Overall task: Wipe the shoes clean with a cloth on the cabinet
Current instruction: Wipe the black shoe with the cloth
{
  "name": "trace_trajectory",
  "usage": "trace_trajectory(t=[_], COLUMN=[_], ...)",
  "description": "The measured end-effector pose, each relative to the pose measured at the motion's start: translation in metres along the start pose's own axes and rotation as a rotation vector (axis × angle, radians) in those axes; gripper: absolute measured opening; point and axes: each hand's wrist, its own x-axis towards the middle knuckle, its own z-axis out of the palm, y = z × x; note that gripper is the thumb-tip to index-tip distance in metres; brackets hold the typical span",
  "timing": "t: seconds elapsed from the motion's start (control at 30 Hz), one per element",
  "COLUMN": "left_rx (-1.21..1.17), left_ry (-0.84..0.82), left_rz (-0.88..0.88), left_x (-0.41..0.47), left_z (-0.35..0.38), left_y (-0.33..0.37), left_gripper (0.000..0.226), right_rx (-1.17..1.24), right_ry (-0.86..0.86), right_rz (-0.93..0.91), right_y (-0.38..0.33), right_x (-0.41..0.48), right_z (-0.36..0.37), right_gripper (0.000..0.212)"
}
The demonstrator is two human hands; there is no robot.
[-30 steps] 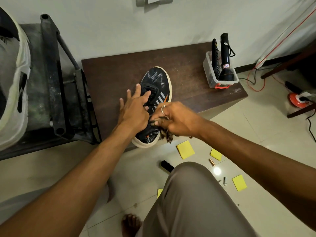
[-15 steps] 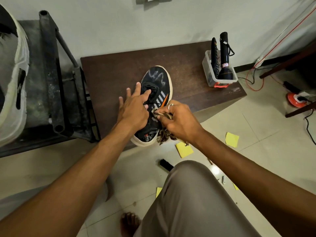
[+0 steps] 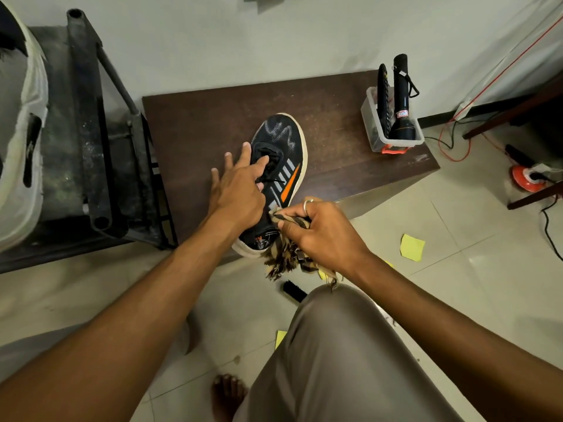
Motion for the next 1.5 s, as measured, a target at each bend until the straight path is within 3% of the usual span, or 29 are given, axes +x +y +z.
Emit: trace_trajectory(t=[0.23, 0.4, 0.53, 0.7, 0.87, 1.1, 1.23, 1.43, 1.5], left_rx=[-0.014, -0.026, -0.037, -0.067, -0.107, -0.102, -0.056, 0.035, 0.074], left_ry=[-0.001, 0.001, -0.002, -0.017, -0.029, -0.042, -0.037, 0.004, 0.008], left_rz=[-0.004, -0.003, 0.000, -0.013, -0.018, -0.017, 0.000, 0.030, 0.058], left_x=[0.001, 0.000, 0.001, 0.002, 0.004, 0.006, 0.004, 0.003, 0.003], left_z=[0.000, -0.001, -0.001, -0.001, 0.000, 0.000, -0.001, 0.002, 0.002], left_y=[-0.002, -0.001, -0.003, -0.003, -0.008, -0.007, -0.005, -0.004, -0.005], left_gripper=[0.066, 0.066, 0.065, 0.064, 0.064, 0.064, 0.064, 0.065, 0.065], right_rx=[0.088, -0.018, 0.042, -0.144, -0.039, -0.598, -0.732, -0.618, -0.681], right_ry=[-0.059, 0.024, -0.042, 0.002, -0.112, 0.027, 0.082, -0.302, -0.242], right_rz=[-0.003, -0.021, -0.091, -0.099, -0.169, -0.280, -0.189, -0.407, -0.395], right_y=[-0.007, -0.006, -0.014, -0.011, -0.024, -0.013, -0.021, -0.020, -0.017], right_x=[-0.012, 0.003, -0.015, 0.007, -0.002, 0.055, 0.087, 0.049, 0.059], right_z=[0.005, 0.001, 0.005, -0.001, -0.003, 0.005, -0.014, -0.021, -0.030], right_gripper=[0.019, 0.016, 0.019, 0.013, 0.016, 0.018, 0.020, 0.018, 0.020])
